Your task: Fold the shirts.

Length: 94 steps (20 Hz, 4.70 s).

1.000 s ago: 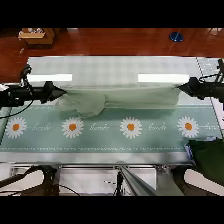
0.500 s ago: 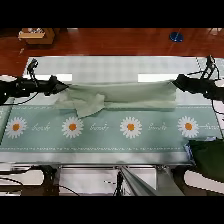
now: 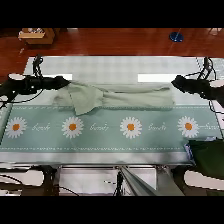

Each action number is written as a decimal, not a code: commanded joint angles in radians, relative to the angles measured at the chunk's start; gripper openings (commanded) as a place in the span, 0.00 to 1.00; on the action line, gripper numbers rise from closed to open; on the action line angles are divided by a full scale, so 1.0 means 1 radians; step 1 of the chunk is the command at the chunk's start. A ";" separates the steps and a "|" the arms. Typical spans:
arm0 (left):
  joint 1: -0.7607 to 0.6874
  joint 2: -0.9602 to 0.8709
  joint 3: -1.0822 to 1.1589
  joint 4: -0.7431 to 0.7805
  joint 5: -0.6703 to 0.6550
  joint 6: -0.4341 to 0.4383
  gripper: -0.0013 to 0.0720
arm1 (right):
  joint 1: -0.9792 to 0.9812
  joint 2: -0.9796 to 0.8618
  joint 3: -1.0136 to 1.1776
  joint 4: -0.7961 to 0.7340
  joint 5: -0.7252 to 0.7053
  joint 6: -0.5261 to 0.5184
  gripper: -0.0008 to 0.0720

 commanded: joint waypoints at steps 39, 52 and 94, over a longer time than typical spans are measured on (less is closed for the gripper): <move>-0.189 0.266 0.002 0.060 -0.206 -0.191 0.05 | -0.016 -0.013 0.347 -0.168 0.683 0.138 0.05; -0.712 0.043 0.002 -0.055 0.082 -0.414 0.05 | -0.016 0.364 0.347 -0.320 0.925 0.204 0.05; -0.153 0.576 0.407 0.320 -0.468 -0.471 0.05 | 0.554 0.138 0.346 -0.281 0.460 0.375 0.05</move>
